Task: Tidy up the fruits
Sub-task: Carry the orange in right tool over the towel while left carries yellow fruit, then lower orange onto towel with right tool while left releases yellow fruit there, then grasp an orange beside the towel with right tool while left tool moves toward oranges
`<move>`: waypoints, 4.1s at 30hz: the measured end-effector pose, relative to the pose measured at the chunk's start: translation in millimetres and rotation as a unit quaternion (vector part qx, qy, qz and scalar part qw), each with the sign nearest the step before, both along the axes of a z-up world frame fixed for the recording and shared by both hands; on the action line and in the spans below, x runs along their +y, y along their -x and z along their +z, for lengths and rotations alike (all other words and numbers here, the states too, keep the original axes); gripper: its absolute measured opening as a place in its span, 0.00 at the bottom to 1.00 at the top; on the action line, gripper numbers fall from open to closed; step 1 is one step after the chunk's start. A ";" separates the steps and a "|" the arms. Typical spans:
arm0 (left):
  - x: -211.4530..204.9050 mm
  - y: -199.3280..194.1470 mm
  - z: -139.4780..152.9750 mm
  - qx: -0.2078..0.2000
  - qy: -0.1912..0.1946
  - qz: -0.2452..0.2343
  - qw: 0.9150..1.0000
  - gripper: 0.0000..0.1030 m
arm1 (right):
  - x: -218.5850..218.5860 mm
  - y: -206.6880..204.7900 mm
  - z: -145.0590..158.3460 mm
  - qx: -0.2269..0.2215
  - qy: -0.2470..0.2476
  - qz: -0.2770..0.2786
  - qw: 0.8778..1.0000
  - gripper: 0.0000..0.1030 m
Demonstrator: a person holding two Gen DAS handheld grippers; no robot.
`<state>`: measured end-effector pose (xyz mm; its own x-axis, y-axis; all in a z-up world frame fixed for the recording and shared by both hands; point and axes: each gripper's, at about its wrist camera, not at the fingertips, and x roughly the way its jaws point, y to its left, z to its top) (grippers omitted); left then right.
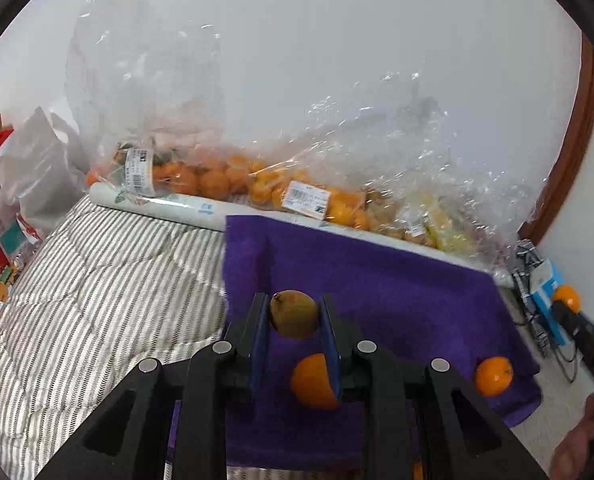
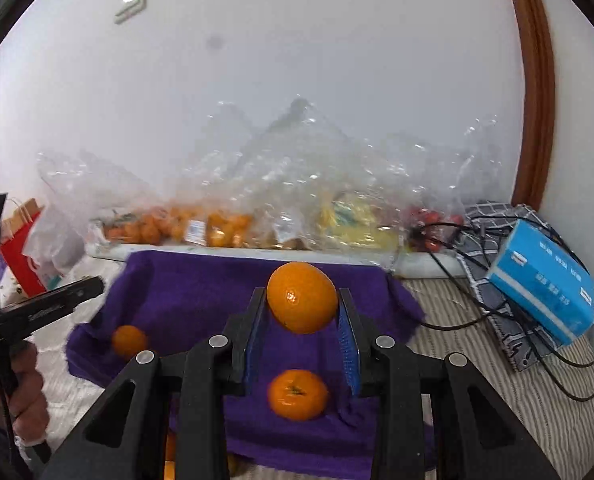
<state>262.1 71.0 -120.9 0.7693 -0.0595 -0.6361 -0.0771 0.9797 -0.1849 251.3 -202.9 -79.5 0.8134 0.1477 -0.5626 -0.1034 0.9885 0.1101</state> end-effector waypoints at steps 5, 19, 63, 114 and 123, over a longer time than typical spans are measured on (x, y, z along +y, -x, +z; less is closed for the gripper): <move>9.4 0.6 -5.7 -0.008 0.011 0.010 1.000 0.23 | -22.1 -4.7 -4.9 -0.002 -0.015 -0.034 0.999 0.33; 23.3 -6.1 -19.0 0.003 0.028 0.029 0.999 0.23 | -22.2 -9.6 -19.0 0.009 -0.017 -0.035 0.999 0.33; 4.8 -11.0 -40.7 0.023 0.037 -0.021 0.999 0.33 | -12.7 -31.7 -73.9 0.104 -0.010 -0.014 0.994 0.34; 5.0 54.1 -21.6 -0.006 0.028 -0.062 0.998 0.53 | 57.1 49.1 -74.1 0.174 0.030 0.146 0.973 0.36; -6.3 60.1 -17.2 -0.016 0.010 -0.085 0.996 0.53 | 50.7 39.7 -85.9 0.211 0.031 0.130 0.968 0.35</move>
<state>202.0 64.7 -138.1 0.7670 -0.2037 -0.6085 0.0967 0.9741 -0.2042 211.6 -152.1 -165.4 0.4496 0.2725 -0.8506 -0.3083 0.9411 0.1386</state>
